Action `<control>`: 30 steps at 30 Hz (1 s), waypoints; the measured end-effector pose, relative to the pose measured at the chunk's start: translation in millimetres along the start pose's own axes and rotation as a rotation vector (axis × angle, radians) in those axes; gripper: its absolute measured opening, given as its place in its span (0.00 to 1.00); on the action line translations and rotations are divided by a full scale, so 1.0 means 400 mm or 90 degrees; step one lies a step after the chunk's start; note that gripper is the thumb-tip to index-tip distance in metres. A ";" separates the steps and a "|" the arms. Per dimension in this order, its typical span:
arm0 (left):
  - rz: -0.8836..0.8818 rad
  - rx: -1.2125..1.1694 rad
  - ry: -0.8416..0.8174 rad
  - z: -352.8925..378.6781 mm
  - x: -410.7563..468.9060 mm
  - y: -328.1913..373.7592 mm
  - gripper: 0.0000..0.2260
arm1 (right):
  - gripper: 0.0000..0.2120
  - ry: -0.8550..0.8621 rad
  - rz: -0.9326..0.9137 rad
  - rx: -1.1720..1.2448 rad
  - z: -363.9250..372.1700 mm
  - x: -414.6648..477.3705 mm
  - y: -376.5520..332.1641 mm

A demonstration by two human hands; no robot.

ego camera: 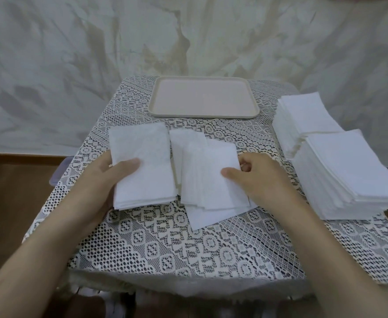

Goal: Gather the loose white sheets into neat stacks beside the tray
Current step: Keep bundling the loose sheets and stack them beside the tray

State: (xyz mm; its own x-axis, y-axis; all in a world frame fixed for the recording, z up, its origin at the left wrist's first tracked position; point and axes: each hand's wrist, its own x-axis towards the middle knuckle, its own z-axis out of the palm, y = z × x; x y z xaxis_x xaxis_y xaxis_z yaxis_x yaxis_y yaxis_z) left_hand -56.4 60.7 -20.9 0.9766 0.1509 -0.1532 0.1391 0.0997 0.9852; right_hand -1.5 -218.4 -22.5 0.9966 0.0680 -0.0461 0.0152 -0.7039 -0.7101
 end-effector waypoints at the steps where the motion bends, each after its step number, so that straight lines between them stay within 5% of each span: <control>1: -0.001 0.001 -0.002 0.003 0.001 0.002 0.19 | 0.13 -0.015 0.005 -0.013 0.002 0.000 -0.004; 9: 0.008 -0.007 -0.006 0.027 0.010 0.021 0.18 | 0.11 0.054 -0.034 -0.047 0.008 0.008 0.004; 14: 0.008 -0.008 -0.006 0.024 0.002 0.015 0.19 | 0.05 0.002 0.016 0.285 -0.018 0.015 0.011; 18: 0.004 0.001 0.009 0.025 -0.001 0.009 0.14 | 0.09 -0.037 0.036 0.243 -0.014 0.013 0.010; 23: 0.002 -0.009 0.024 0.035 -0.005 0.000 0.12 | 0.03 -0.037 0.019 0.230 -0.019 0.002 0.000; 30: 0.023 0.002 0.039 0.048 -0.010 -0.009 0.12 | 0.10 -0.104 -0.043 0.557 -0.017 -0.044 -0.086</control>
State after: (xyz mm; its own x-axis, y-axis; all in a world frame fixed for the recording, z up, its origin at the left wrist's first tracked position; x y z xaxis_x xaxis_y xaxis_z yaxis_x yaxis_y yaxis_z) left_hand -57.6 40.9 -22.5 0.9693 0.2138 -0.1217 0.1046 0.0897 0.9905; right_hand -19.1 -200.0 7.4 0.9709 0.2365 -0.0365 -0.0599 0.0922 -0.9939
